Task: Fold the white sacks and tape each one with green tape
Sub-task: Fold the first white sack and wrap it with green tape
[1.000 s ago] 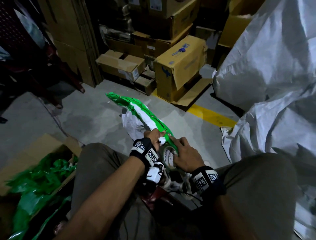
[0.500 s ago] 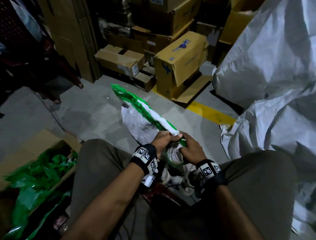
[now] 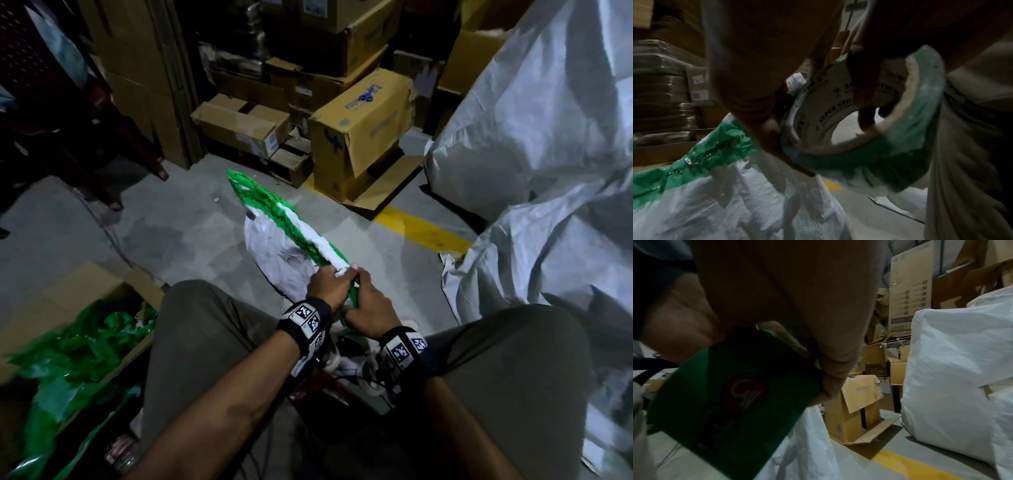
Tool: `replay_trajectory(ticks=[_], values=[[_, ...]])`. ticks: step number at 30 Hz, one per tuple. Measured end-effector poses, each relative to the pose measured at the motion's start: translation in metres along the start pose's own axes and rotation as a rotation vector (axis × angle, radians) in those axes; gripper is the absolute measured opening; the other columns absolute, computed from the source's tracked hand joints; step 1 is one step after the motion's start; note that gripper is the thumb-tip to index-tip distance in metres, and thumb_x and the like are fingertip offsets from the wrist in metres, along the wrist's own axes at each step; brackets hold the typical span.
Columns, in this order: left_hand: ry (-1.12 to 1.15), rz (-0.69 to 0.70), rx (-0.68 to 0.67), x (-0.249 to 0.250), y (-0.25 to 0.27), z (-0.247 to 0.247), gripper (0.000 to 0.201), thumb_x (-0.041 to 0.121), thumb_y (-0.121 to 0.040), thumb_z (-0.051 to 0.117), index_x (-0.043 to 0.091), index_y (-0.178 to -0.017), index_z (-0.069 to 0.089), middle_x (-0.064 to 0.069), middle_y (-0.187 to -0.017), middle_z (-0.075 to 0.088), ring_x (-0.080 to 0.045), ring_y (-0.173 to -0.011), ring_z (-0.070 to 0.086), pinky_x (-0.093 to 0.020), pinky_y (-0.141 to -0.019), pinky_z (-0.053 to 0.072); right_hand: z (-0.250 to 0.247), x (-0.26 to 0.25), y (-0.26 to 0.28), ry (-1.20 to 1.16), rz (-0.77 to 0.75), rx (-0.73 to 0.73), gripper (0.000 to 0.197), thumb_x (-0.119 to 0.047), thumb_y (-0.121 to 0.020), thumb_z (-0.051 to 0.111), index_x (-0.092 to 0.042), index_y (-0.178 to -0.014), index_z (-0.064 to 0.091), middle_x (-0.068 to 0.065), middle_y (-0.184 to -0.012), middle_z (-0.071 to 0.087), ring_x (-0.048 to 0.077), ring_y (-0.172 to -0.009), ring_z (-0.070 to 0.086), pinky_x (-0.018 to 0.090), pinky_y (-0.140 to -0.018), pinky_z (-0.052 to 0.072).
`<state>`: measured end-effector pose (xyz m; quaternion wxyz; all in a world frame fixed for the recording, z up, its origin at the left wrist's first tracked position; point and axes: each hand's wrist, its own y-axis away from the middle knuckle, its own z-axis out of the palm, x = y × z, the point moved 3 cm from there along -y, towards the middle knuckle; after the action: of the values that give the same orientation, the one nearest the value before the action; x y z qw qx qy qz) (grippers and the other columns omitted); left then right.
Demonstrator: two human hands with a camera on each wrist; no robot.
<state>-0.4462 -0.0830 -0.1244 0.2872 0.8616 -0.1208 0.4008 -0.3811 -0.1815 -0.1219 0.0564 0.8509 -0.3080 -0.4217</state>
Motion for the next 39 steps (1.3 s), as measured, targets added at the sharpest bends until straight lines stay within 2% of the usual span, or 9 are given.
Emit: replay_trajectory(ticks=[10,14,17,21,25,29,33,37,39], values=[[0.051,-0.098,0.185,0.004,-0.023,-0.033,0.035,0.025,-0.089,0.062,0.0,-0.113,0.068,-0.025,-0.115,0.068,-0.04,-0.108,0.063,-0.043,-0.091,0.052,0.01,-0.017,-0.003,-0.022,-0.041,-0.02,0.07,-0.032,-0.087,0.06,-0.03,-0.148,0.025,0.005,-0.135,0.06,0.035,-0.114,0.06,0.034,-0.084,0.039],[0.15,-0.14,0.133,0.0,-0.03,-0.039,0.039,0.024,-0.082,0.068,-0.002,-0.111,0.069,-0.021,-0.11,0.07,-0.035,-0.103,0.066,-0.041,-0.091,0.054,0.017,-0.026,-0.001,0.074,-0.074,-0.054,0.078,-0.037,-0.09,0.057,-0.031,-0.155,0.014,0.008,-0.145,0.051,0.038,-0.119,0.057,0.037,-0.092,0.042],[0.44,-0.186,0.046,-0.017,-0.035,-0.036,0.035,0.025,-0.075,0.075,-0.001,-0.098,0.07,-0.023,-0.101,0.073,-0.033,-0.089,0.072,-0.051,-0.087,0.059,0.021,-0.028,-0.001,0.098,-0.088,-0.053,0.086,-0.036,-0.089,0.061,-0.029,-0.157,0.009,0.007,-0.152,0.045,0.038,-0.121,0.056,0.039,-0.094,0.044],[0.681,-0.145,-0.214,-0.014,-0.006,-0.04,0.015,0.018,-0.097,0.066,0.01,-0.11,0.067,-0.014,-0.105,0.073,-0.025,-0.086,0.073,-0.031,-0.065,0.06,0.019,-0.025,0.0,-0.009,-0.088,0.023,0.093,-0.034,-0.082,0.07,-0.028,-0.156,0.014,0.007,-0.14,0.056,0.035,-0.118,0.059,0.035,-0.089,0.044],[0.761,-0.073,-0.391,-0.031,0.004,-0.034,0.041,0.019,-0.094,0.068,0.013,-0.134,0.058,-0.016,-0.13,0.065,-0.032,-0.122,0.062,-0.046,-0.106,0.048,0.018,-0.028,-0.003,-0.139,-0.105,0.005,0.097,-0.035,-0.078,0.078,-0.029,-0.154,0.018,0.002,-0.142,0.053,0.029,-0.124,0.056,0.03,-0.091,0.042],[0.768,-0.085,-0.348,-0.036,0.0,-0.037,0.049,0.008,-0.082,0.067,0.012,-0.131,0.061,-0.026,-0.129,0.062,-0.039,-0.12,0.06,-0.049,-0.106,0.046,0.023,-0.03,-0.002,-0.382,-0.197,-0.181,0.115,-0.051,-0.07,0.085,-0.029,-0.156,0.011,-0.002,-0.154,0.041,0.013,-0.135,0.048,0.035,-0.112,0.041],[0.817,-0.097,-0.408,-0.026,-0.006,-0.037,0.043,0.009,-0.079,0.068,0.018,-0.121,0.067,-0.024,-0.12,0.067,-0.036,-0.107,0.065,-0.049,-0.099,0.051,-0.011,-0.024,-0.011,-0.438,-0.181,-0.121,0.073,-0.07,-0.079,0.064,-0.046,-0.141,0.033,-0.01,-0.144,0.042,0.004,-0.126,0.052,0.032,-0.109,0.043],[0.776,-0.07,-0.471,-0.007,-0.023,-0.033,0.049,0.008,-0.072,0.076,0.005,-0.12,0.065,-0.029,-0.121,0.064,-0.044,-0.114,0.061,-0.064,-0.11,0.037,-0.059,-0.006,-0.043,-0.35,-0.109,0.081,0.048,-0.059,-0.095,0.053,-0.036,-0.138,0.052,-0.005,-0.134,0.049,-0.001,-0.098,0.06,0.03,-0.095,0.046],[0.786,-0.083,-0.49,0.002,-0.041,-0.03,0.053,0.004,-0.072,0.072,-0.005,-0.123,0.06,-0.035,-0.123,0.062,-0.047,-0.116,0.06,-0.063,-0.11,0.038,-0.08,-0.004,-0.072,-0.379,-0.11,0.122,0.042,-0.057,-0.095,0.055,-0.038,-0.133,0.057,-0.006,-0.134,0.054,0.001,-0.099,0.06,0.034,-0.092,0.049]])
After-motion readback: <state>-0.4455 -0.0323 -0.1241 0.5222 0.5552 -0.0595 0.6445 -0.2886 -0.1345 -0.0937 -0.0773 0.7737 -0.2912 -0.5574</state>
